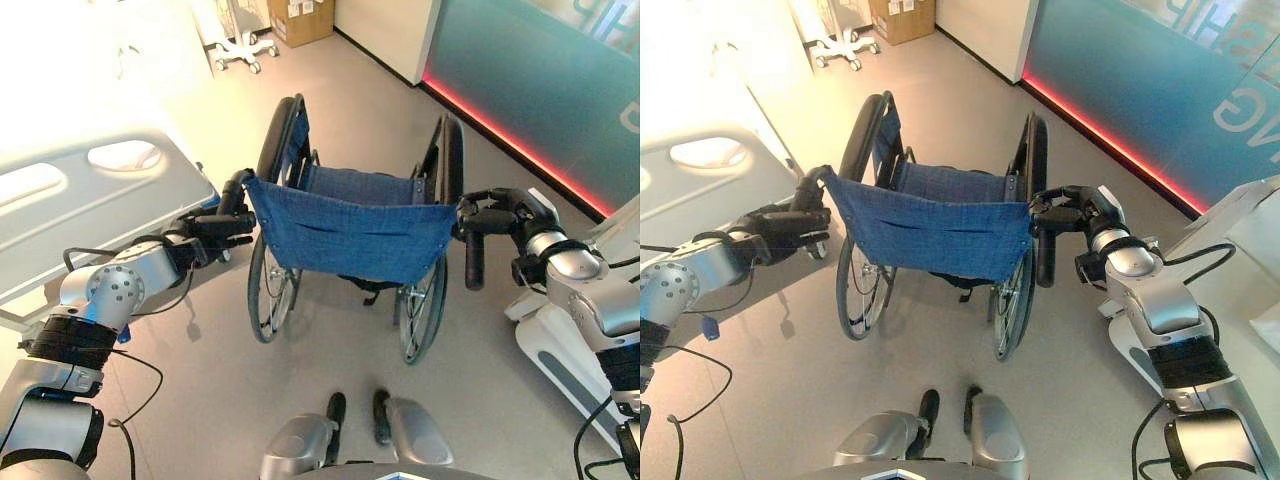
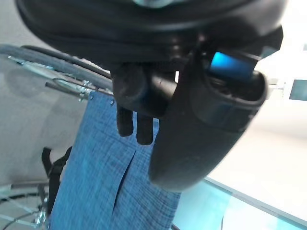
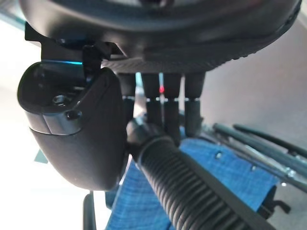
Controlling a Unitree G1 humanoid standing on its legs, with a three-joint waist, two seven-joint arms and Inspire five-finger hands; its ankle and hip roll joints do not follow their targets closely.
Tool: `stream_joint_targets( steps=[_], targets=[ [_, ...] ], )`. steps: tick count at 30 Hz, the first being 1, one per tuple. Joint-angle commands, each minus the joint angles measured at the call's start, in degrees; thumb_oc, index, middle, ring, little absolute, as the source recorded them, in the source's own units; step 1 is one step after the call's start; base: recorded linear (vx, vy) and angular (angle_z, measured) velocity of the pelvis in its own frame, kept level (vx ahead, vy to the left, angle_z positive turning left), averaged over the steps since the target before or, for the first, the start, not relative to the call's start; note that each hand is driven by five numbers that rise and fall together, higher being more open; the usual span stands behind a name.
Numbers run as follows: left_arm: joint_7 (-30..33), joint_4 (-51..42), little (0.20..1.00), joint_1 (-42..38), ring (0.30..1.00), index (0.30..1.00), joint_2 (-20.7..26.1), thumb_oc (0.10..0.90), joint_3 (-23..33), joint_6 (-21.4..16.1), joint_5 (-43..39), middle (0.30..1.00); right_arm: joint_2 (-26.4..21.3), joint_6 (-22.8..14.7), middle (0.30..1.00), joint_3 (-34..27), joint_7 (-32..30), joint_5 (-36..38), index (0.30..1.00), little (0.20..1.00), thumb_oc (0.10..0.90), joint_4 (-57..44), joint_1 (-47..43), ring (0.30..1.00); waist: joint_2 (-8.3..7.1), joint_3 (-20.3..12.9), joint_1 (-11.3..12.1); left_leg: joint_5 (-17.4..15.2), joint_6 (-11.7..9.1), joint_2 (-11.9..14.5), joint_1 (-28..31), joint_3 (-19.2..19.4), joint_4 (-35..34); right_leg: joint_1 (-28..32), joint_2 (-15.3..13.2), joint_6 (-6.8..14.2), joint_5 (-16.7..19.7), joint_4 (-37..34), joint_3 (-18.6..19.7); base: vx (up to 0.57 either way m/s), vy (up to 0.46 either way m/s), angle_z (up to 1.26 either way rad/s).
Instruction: Push the wheelchair next to the bed
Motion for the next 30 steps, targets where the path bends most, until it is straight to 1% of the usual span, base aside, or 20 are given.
stream_joint_targets(
  steps=[1, 4, 5, 6, 8, 9, 10, 12, 14, 15, 16, 17, 18, 19, 20, 22, 23, 24, 26, 30],
  targets=[
    [-3.3, -5.2, 0.3, -7.1, 0.3, 0.3, -4.1, 0.4, 8.0, -11.0, -0.9, 0.3, -2.5, -4.8, 0.3, 1.6, 3.4, 1.0, 0.3, 0.3, 0.4, -2.2, -0.2, 0.3, 0.45, -6.0, -2.6, -12.4, -5.6, -0.6, 7.6, 1.0, 9.0, 0.3, 0.5, 0.9, 21.1, -12.8, -0.9, 0.29, -0.147, 0.3],
    [-4.3, -4.6, 0.3, -7.3, 0.3, 0.3, -4.8, 0.4, 8.3, -11.1, -0.7, 0.3, -2.4, -3.8, 0.3, 1.8, 3.4, 1.3, 0.3, 0.3, 0.4, -1.9, -1.8, 0.3, 0.9, -7.2, -2.8, -10.1, -6.7, 1.2, 9.7, -0.3, 9.6, 0.7, 1.8, -0.6, 19.1, -10.9, -1.4, 0.34, -0.184, 0.32],
    [-4.4, -4.4, 0.3, -7.2, 0.3, 0.3, -5.1, 0.4, 8.3, -10.9, -0.6, 0.3, -2.3, -3.2, 0.3, 2.1, 3.0, 1.6, 0.3, 0.3, 0.4, -1.6, -2.4, 0.3, 1.16, -8.0, -2.6, -6.7, -8.0, 2.4, 10.4, -0.5, 11.1, 1.0, 2.3, -1.4, 18.8, -9.9, -1.9, 0.27, -0.209, 0.37],
    [-3.5, -4.7, 0.3, -6.8, 0.3, 0.3, -5.0, 0.4, 8.6, -10.4, -1.0, 0.3, -2.3, -2.2, 0.3, 2.5, 2.8, 1.6, 0.3, 0.3, 0.4, -1.6, -3.2, 0.3, 0.97, -9.1, -2.7, 0.9, -10.5, 4.1, 9.3, -0.5, 16.0, 1.7, 2.3, -2.9, 18.6, -8.8, -3.1, 0.28, -0.22, 0.31],
    [-3.3, -5.1, 0.3, -5.9, 0.3, 0.3, -5.0, 0.4, 8.9, -10.2, -1.0, 0.3, -2.3, -1.1, 0.3, 3.2, 2.1, 1.8, 0.3, 0.3, 0.4, -2.5, -3.9, 0.3, 0.81, -9.7, -2.2, 5.4, -11.9, 5.3, 6.3, 0.7, 24.4, 4.2, 2.3, -4.1, 17.5, -8.8, -4.7, 0.24, -0.228, 0.5],
    [-4.1, -5.7, 0.3, -4.5, 0.3, 0.3, -4.6, 0.4, 10.1, -10.0, -1.3, 0.3, -2.8, -0.4, 0.3, 3.3, 1.6, 2.5, 0.3, 0.3, 0.4, -3.4, -4.2, 0.3, 0.05, -9.7, -1.3, 7.7, -13.0, 3.7, 2.5, 1.3, 31.8, 6.5, 1.9, -5.3, 16.6, -9.1, -5.4, 0.24, -0.218, 0.46],
    [-4.7, -6.1, 0.3, -3.4, 0.3, 0.3, -4.5, 0.4, 11.1, -9.9, -1.5, 0.3, -3.2, 0.3, 0.3, 3.2, 1.6, 3.0, 0.3, 0.3, 0.4, -4.0, -4.6, 0.3, -0.07, -9.6, -0.7, 8.1, -13.2, 2.8, -0.2, 1.7, 35.1, 8.0, 2.0, -5.9, 16.0, -9.0, -6.0, 0.33, -0.21, 0.02],
    [-4.8, -6.3, 0.3, -2.1, 0.3, 0.3, -4.2, 0.4, 12.6, -9.0, -2.0, 0.3, -3.8, 1.2, 0.3, 3.2, 1.7, 3.6, 0.3, 0.3, 0.4, -4.8, -4.8, 0.3, 0.02, -9.3, 0.6, 6.0, -12.5, 2.3, -4.1, 1.8, 36.0, 10.8, 2.6, -6.3, 15.0, -8.9, -6.6, 0.3, -0.116, -0.37],
    [-5.3, -6.3, 0.3, -0.1, 0.3, 0.3, -3.2, 0.4, 14.1, -8.4, -2.5, 0.3, -4.3, 1.9, 0.3, 3.4, 2.2, 3.7, 0.3, 0.3, 0.4, -6.1, -4.7, 0.3, -0.05, -9.0, 2.0, 3.3, -11.4, 2.3, -5.4, 1.5, 29.8, 13.1, 3.1, -6.0, 13.9, -8.9, -6.4, 0.27, -0.068, -0.27],
    [-5.4, -6.3, 0.3, 0.1, 0.3, 0.3, -3.1, 0.4, 14.3, -8.3, -2.5, 0.3, -4.4, 1.9, 0.3, 3.5, 2.2, 3.8, 0.3, 0.3, 0.4, -6.2, -4.7, 0.3, -0.12, -8.9, 2.1, 3.2, -11.3, 2.3, -5.2, 1.6, 29.1, 13.3, 3.1, -6.0, 13.8, -8.9, -6.3, 0.26, -0.037, -0.16],
    [-6.1, -6.2, 0.3, 1.1, 0.3, 0.3, -2.4, 0.4, 14.7, -8.6, -3.0, 0.3, -4.5, 1.8, 0.3, 3.5, 1.8, 3.9, 0.3, 0.3, 0.4, -6.3, -4.7, 0.3, 0.04, -9.1, 2.4, 3.1, -10.7, 3.3, -4.1, 1.8, 21.5, 14.2, 3.9, -6.0, 12.5, -8.8, -6.3, 0.19, -0.009, -0.02],
    [-6.4, -6.1, 0.3, 1.4, 0.3, 0.3, -2.2, 0.4, 14.7, -8.8, -3.1, 0.3, -4.5, 1.6, 0.3, 3.6, 1.5, 3.9, 0.3, 0.3, 0.4, -6.2, -4.7, 0.3, 0.1, -9.2, 2.5, 3.1, -10.6, 3.6, -3.9, 1.9, 18.9, 14.5, 4.2, -6.0, 12.1, -8.7, -6.3, 0.25, 0.014, 0.11],
    [-7.1, -5.8, 0.3, 1.8, 0.3, 0.3, -2.2, 0.4, 14.5, -9.6, -3.1, 0.3, -4.4, 1.0, 0.3, 4.0, 1.2, 3.8, 0.3, 0.3, 0.4, -5.5, -4.9, 0.3, 0.44, -9.4, 2.6, 3.8, -10.5, 4.4, -3.5, 2.3, 12.8, 15.0, 5.0, -6.2, 10.9, -8.5, -6.5, 0.26, 0.056, 0.26],
    [-7.9, -5.2, 0.3, 2.1, 0.3, 0.3, -2.4, 0.4, 14.0, -10.9, -3.0, 0.3, -4.1, -0.3, 0.3, 4.5, 1.3, 3.2, 0.3, 0.3, 0.4, -4.5, -4.9, 0.3, 1.12, -9.2, 2.6, 6.5, -11.1, 5.6, -4.3, 3.7, 5.9, 16.3, 6.3, -6.8, 9.2, -8.0, -6.6, 0.24, 0.061, 0.27],
    [-8.0, -5.2, 0.3, 2.2, 0.3, 0.3, -2.6, 0.4, 13.9, -11.2, -2.8, 0.3, -4.0, -0.8, 0.3, 4.5, 1.6, 2.9, 0.3, 0.3, 0.4, -4.2, -4.7, 0.3, 1.17, -9.2, 2.6, 7.1, -11.3, 5.9, -4.6, 4.1, 4.6, 16.7, 6.5, -7.0, 8.8, -8.0, -6.6, 0.3, 0.077, 0.19],
    [-7.9, -5.7, 0.3, 2.8, 0.3, 0.3, -3.8, 0.4, 13.4, -12.3, -1.5, 0.3, -3.4, -4.2, 0.3, 4.2, 3.4, 1.0, 0.3, 0.3, 0.4, -2.3, -2.4, 0.3, 1.79, -9.0, 3.0, 10.9, -12.4, 7.9, -7.8, 5.9, -2.7, 19.4, 8.1, -7.7, 6.6, -8.3, -6.2, 0.29, 0.06, -0.01],
    [-7.9, -5.8, 0.3, 2.9, 0.3, 0.3, -3.9, 0.4, 13.3, -12.3, -1.5, 0.3, -3.4, -4.3, 0.3, 4.2, 3.5, 0.9, 0.3, 0.3, 0.4, -2.2, -2.2, 0.3, 1.75, -9.0, 3.1, 11.2, -12.5, 7.9, -7.7, 6.0, -3.4, 19.5, 8.1, -7.7, 6.4, -8.2, -6.1, 0.37, 0.061, -0.18],
    [-7.4, -6.3, 0.3, 3.6, 0.3, 0.3, -4.4, 0.4, 13.0, -13.0, -1.0, 0.3, -3.2, -6.2, 0.3, 3.1, 4.4, 0.2, 0.3, 0.3, 0.4, -1.9, 0.3, 0.3, 1.98, -8.8, 3.3, 13.9, -13.0, 9.1, -9.5, 5.4, -5.8, 21.3, 8.9, -8.1, 5.1, -8.2, -5.2, 0.29, 0.045, -0.25],
    [-6.8, -6.7, 0.3, 3.8, 0.3, 0.3, -4.5, 0.4, 12.9, -13.2, -1.0, 0.3, -3.2, -6.9, 0.3, 2.2, 5.4, -0.1, 0.3, 0.3, 0.4, -1.8, 1.6, 0.3, 1.93, -8.8, 3.6, 14.6, -13.2, 9.6, -10.4, 4.8, -7.0, 22.7, 9.1, -8.2, 4.1, -8.2, -4.5, 0.38, 0.071, -0.29],
    [-5.1, -5.9, 0.3, 2.2, 0.3, 0.3, -5.6, 0.4, 12.8, -11.8, -0.5, 0.3, -2.6, -7.7, 0.3, 1.0, 6.7, -1.0, 0.3, 0.3, 0.4, -0.9, 3.3, 0.3, 1.65, -9.7, 3.6, 11.1, -12.4, 9.4, -10.8, 7.2, -5.7, 24.9, 7.8, -7.2, 1.5, -6.8, -4.1, 0.46, 0.153, -0.46]
  ],
)
